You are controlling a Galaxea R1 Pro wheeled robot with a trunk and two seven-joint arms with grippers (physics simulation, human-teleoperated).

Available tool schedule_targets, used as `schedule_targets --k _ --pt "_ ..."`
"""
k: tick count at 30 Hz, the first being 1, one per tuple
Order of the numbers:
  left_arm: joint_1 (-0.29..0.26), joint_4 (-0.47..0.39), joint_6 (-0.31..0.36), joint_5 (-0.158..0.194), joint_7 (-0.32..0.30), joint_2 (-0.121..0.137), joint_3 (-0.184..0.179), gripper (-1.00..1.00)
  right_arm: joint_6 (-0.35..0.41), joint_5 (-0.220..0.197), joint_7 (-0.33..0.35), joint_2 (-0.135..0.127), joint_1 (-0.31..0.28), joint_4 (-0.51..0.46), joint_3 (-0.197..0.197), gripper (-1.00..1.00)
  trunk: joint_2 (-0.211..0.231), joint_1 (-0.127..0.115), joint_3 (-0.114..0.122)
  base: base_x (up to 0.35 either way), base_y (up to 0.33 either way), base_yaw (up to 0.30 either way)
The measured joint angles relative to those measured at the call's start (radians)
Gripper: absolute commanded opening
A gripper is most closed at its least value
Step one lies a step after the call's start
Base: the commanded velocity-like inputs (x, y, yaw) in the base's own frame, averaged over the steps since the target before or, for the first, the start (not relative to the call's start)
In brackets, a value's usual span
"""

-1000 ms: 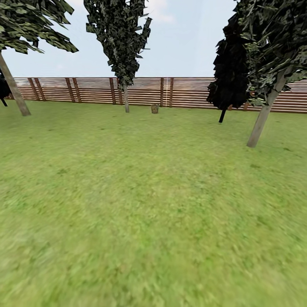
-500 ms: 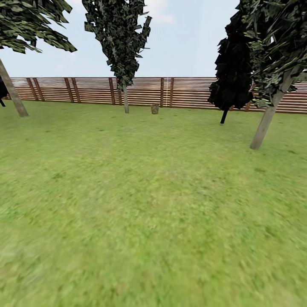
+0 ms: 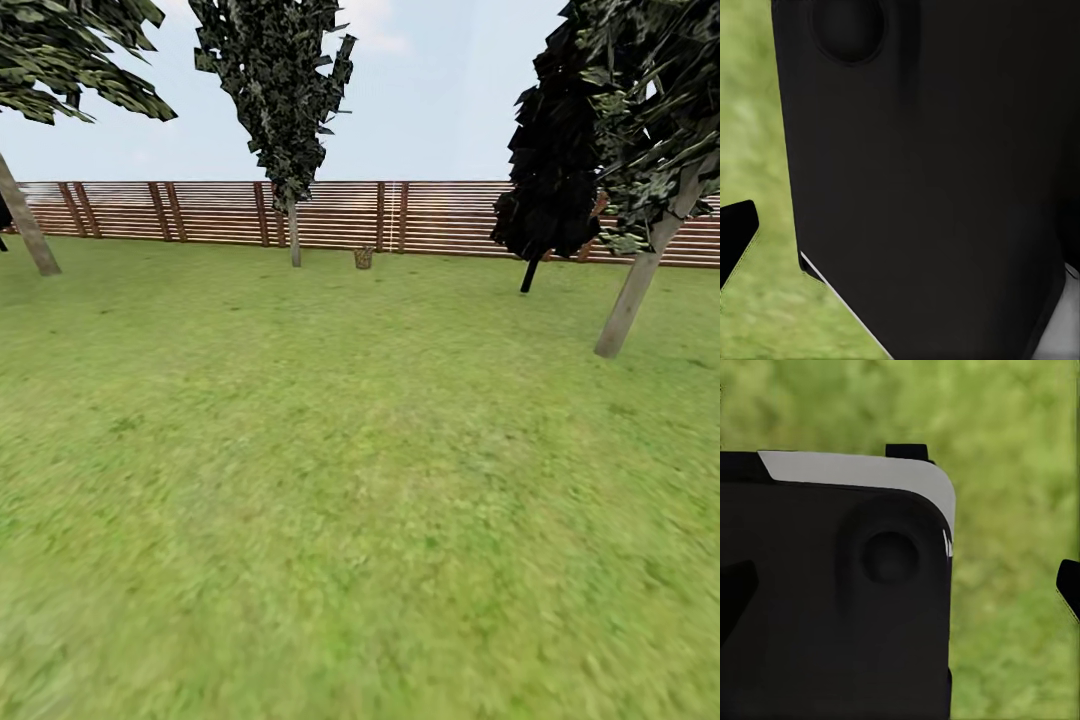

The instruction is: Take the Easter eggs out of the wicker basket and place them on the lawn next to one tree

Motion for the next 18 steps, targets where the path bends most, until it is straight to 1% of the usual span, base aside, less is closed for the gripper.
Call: schedule_targets --k 18 --pt "0.000 0.000 0.000 0.000 0.000 0.000 0.000 1.00 0.000 0.000 0.000 0.000 0.000 0.000 0.000 1.00 0.000 0.000 0.000 0.336 0.000 0.000"
